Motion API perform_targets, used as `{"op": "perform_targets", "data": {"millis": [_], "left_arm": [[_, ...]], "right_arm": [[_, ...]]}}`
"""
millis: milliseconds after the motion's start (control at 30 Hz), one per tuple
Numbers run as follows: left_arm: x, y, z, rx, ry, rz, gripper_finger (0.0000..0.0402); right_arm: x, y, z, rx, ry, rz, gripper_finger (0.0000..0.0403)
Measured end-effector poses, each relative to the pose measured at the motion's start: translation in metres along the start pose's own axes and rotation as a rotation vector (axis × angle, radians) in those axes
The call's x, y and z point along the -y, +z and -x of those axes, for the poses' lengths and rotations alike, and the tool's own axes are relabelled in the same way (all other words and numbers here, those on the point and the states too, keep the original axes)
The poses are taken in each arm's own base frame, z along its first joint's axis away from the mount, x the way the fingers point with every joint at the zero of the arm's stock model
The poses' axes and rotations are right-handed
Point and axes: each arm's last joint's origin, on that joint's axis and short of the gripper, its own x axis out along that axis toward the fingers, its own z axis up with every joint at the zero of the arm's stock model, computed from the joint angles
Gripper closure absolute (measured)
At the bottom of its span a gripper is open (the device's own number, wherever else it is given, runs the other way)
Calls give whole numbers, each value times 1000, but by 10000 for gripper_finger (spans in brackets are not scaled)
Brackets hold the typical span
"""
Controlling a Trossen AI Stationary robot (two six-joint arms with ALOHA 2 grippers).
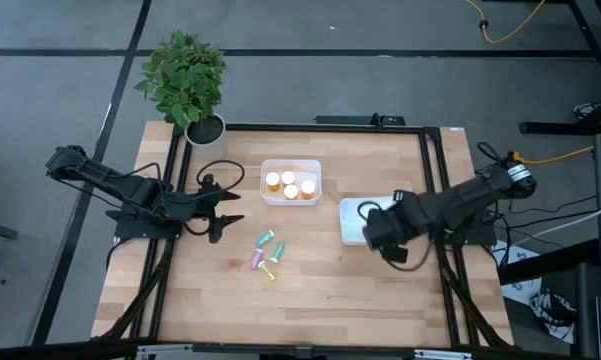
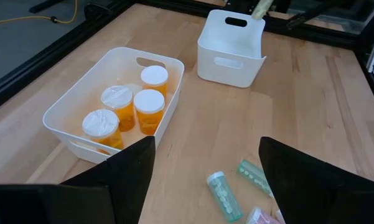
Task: Pick and place medicine bottles into bin by pill shape (circle, oval)
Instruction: Put the small yellow pill bottle into the bottom white bin
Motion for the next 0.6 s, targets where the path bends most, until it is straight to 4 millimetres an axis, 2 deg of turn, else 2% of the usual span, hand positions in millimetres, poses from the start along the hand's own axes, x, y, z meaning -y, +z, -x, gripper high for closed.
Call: {"op": "perform_targets", "data": {"millis": [133, 267, 600], "left_arm": [[0, 0, 0, 0, 0, 0, 121], [0, 0, 0, 0, 0, 0, 121], [0, 0, 0, 0, 0, 0, 121]], "right_arm": [[21, 11, -18, -64, 12, 36, 284], [37, 23, -36, -103, 127, 23, 284], [56, 38, -74, -251, 209, -57, 284]]}}
